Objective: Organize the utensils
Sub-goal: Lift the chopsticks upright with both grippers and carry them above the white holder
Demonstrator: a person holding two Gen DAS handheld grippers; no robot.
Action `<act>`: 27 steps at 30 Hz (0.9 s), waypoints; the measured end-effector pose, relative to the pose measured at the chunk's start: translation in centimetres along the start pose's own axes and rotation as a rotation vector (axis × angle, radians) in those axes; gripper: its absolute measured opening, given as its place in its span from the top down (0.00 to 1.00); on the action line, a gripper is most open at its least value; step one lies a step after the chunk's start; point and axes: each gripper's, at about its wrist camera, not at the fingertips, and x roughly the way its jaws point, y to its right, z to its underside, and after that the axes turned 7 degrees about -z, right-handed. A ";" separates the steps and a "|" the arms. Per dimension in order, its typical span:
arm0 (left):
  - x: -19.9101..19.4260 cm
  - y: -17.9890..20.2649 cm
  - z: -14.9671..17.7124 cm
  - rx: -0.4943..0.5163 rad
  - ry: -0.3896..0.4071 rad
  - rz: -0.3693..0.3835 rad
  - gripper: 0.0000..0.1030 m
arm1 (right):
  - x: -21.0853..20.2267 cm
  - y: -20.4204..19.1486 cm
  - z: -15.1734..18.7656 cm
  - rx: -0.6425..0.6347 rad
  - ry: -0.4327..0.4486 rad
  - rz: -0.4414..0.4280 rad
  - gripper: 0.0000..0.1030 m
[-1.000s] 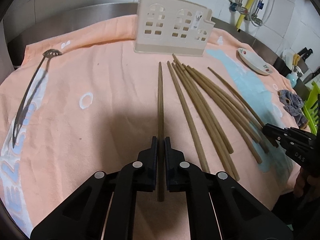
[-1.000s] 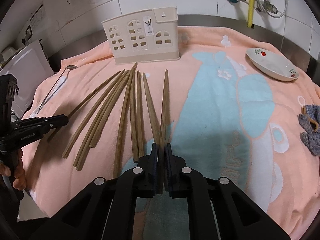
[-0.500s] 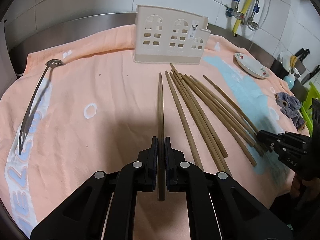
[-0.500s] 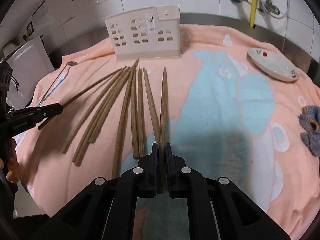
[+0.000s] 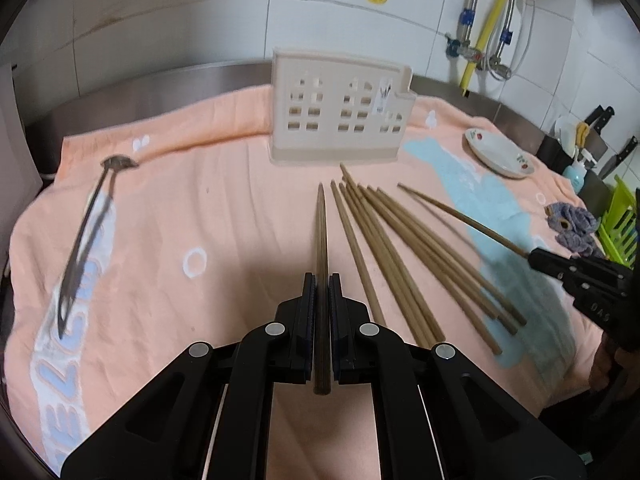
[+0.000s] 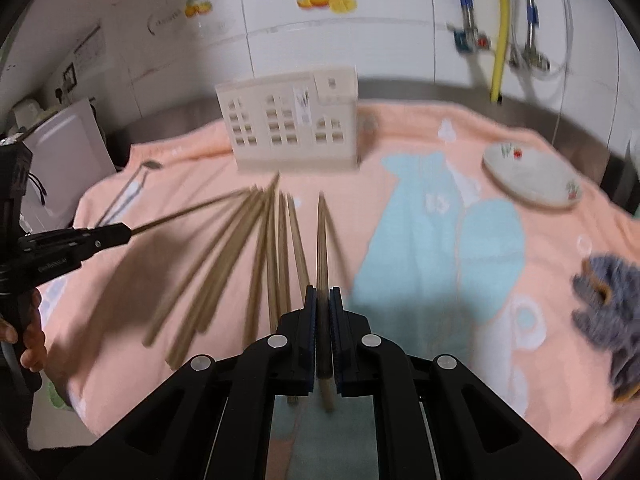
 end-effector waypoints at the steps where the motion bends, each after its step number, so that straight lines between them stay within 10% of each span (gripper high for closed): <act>1: -0.2 0.0 -0.3 0.001 0.009 0.002 0.95 | -0.4 -0.1 -0.5 -0.008 0.015 0.000 0.94; 27: -4.1 0.4 -12.3 0.127 0.178 0.019 0.95 | -5.0 -1.7 -22.4 -0.231 0.183 -0.025 0.94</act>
